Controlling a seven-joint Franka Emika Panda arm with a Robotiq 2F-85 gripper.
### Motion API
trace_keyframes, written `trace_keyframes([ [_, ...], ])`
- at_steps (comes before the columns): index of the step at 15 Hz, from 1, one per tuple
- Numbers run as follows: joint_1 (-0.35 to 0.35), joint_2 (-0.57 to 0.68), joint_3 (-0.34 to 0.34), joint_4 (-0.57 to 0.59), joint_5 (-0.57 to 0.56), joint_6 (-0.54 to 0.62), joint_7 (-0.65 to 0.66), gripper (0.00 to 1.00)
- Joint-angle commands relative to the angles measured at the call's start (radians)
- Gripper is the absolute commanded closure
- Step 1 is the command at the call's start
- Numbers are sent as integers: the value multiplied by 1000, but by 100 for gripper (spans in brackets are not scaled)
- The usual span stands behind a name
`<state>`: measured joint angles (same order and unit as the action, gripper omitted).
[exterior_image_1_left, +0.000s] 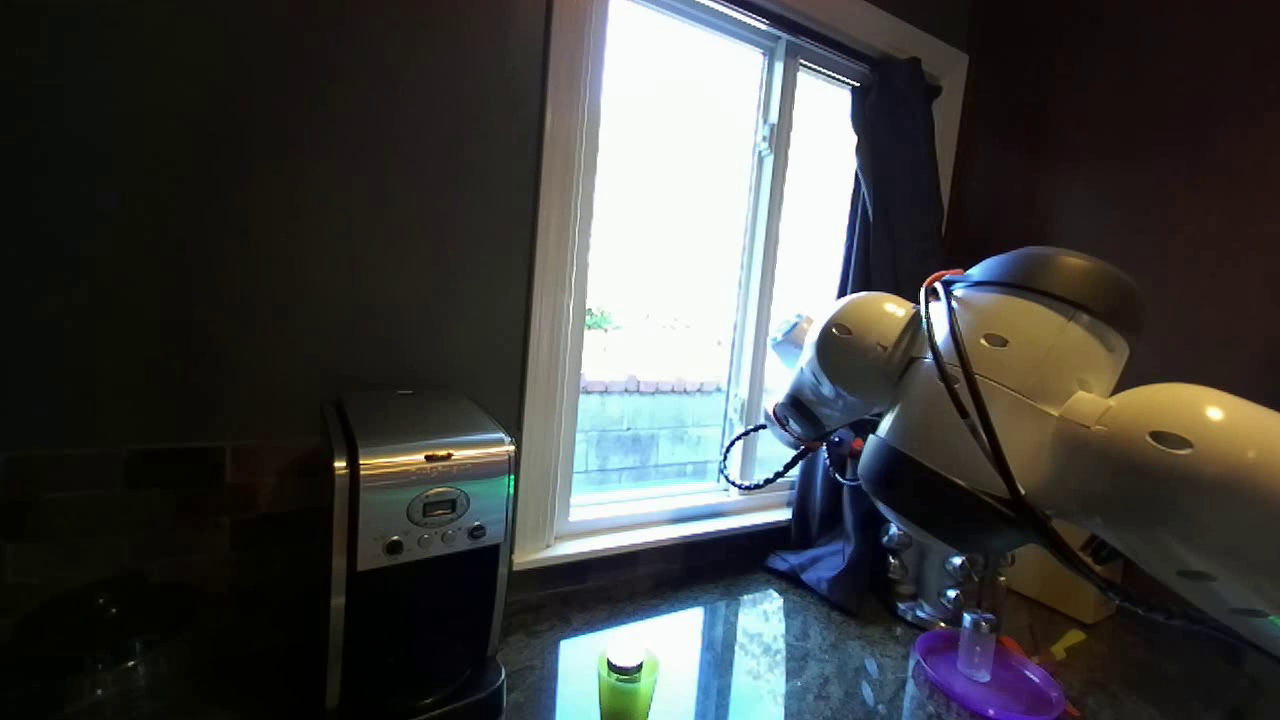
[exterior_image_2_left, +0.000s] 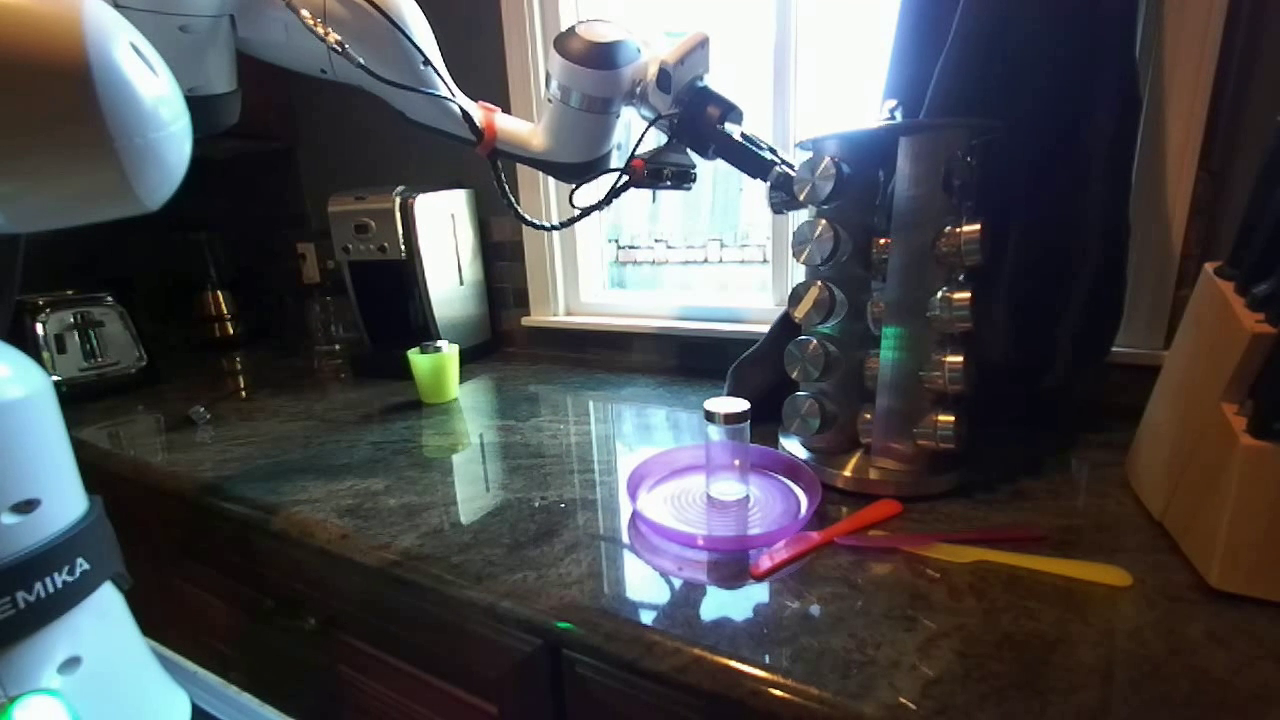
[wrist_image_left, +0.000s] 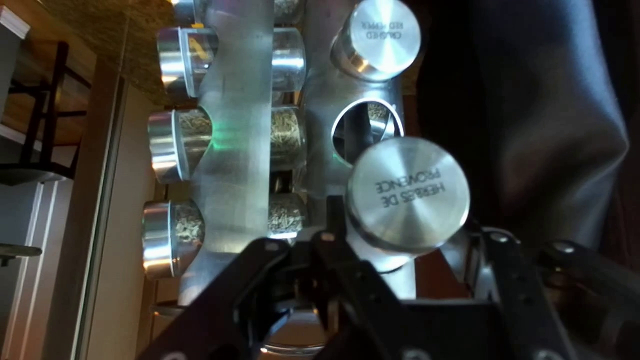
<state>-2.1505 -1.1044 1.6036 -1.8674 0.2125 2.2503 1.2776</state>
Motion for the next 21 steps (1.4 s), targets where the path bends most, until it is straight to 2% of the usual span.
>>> trace_keyframes([
  [1, -13, 14, 1, 0, 15, -41, 5, 76],
  [7, -40, 15, -2, 43, 24, -156, 57, 76],
  [14, -56, 16, -3, 69, 19, -199, 43, 76],
  [18, -78, 48, 13, 105, 16, -268, -24, 76],
  [21, -102, 84, 35, 136, 21, -318, -140, 76],
])
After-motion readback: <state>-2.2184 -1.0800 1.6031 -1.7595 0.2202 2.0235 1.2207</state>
